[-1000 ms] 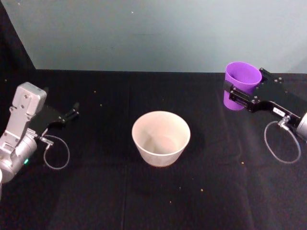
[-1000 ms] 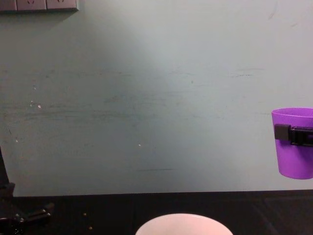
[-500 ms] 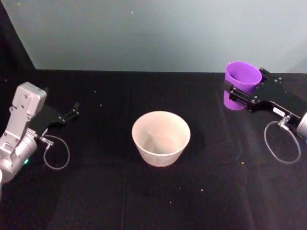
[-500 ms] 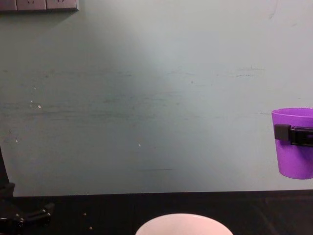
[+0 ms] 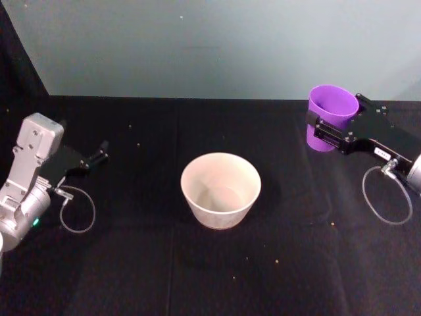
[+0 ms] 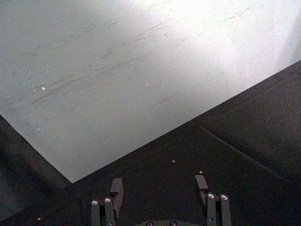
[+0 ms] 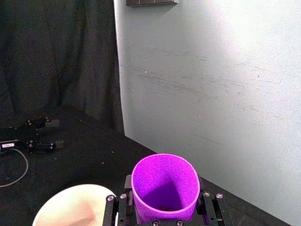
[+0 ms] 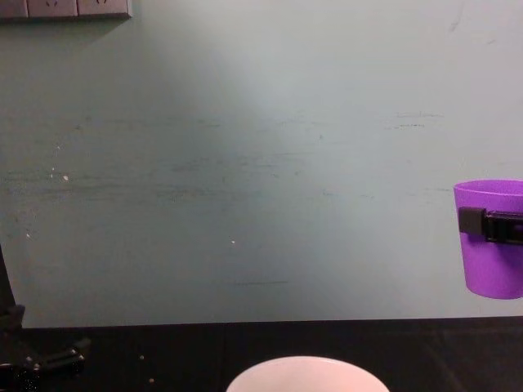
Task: Pick up the cup and pour the mung beans from the cup into the bowl.
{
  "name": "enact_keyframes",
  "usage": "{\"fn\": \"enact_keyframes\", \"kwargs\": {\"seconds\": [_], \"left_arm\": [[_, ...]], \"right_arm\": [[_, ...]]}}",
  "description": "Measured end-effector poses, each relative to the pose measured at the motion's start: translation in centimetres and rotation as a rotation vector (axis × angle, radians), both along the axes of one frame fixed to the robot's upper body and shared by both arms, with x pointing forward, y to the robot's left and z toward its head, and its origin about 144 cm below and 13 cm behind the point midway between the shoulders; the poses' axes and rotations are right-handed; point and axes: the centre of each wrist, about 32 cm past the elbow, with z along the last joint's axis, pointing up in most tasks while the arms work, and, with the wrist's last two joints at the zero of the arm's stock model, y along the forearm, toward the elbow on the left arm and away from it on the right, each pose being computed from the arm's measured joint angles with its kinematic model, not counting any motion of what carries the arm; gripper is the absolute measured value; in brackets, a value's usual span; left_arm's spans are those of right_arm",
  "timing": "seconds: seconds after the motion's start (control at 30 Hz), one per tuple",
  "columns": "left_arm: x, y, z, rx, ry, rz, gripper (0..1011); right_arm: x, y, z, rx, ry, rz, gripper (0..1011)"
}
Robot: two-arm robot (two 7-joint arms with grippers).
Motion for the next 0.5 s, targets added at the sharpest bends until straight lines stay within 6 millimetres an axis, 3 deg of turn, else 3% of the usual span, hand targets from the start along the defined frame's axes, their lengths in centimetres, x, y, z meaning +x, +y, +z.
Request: {"fn": "enact_keyframes", "kwargs": {"seconds": [0.5], "left_arm": [[0.0, 0.0, 0.0, 0.0, 0.0, 0.0, 1000]], "right_arm": [[0.0, 0.0, 0.0, 0.0, 0.0, 0.0, 724]]}}
